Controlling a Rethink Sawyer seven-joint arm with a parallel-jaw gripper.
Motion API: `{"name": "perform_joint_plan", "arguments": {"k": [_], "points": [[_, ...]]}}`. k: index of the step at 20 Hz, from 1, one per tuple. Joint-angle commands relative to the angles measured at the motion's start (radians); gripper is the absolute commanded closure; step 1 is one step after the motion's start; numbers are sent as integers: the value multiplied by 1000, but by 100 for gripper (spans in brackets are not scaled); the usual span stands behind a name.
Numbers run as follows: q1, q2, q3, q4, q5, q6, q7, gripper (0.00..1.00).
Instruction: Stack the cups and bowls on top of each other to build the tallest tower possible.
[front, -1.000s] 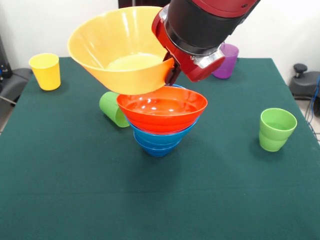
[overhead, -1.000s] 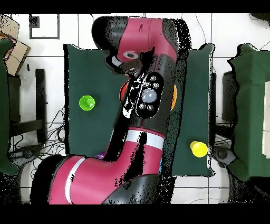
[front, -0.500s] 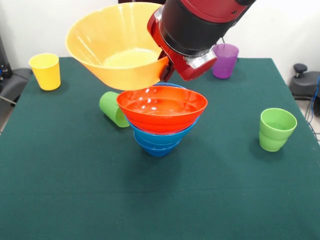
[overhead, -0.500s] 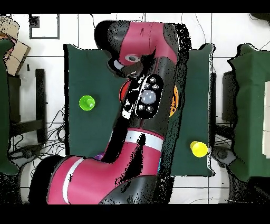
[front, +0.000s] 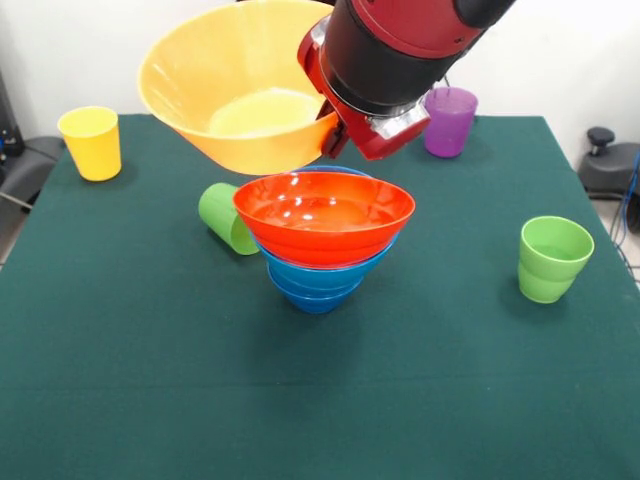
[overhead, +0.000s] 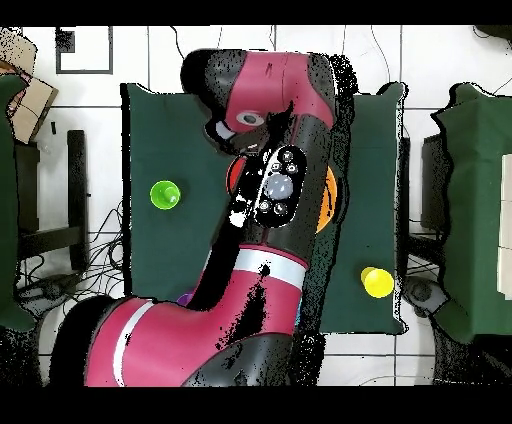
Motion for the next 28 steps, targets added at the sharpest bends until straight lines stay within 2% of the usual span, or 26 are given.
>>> {"name": "perform_joint_plan", "arguments": {"k": [1,28], "points": [[20,-35,47,96,17,-57,180,100],[13,-22,42,63,47,-101,188,100]]}}
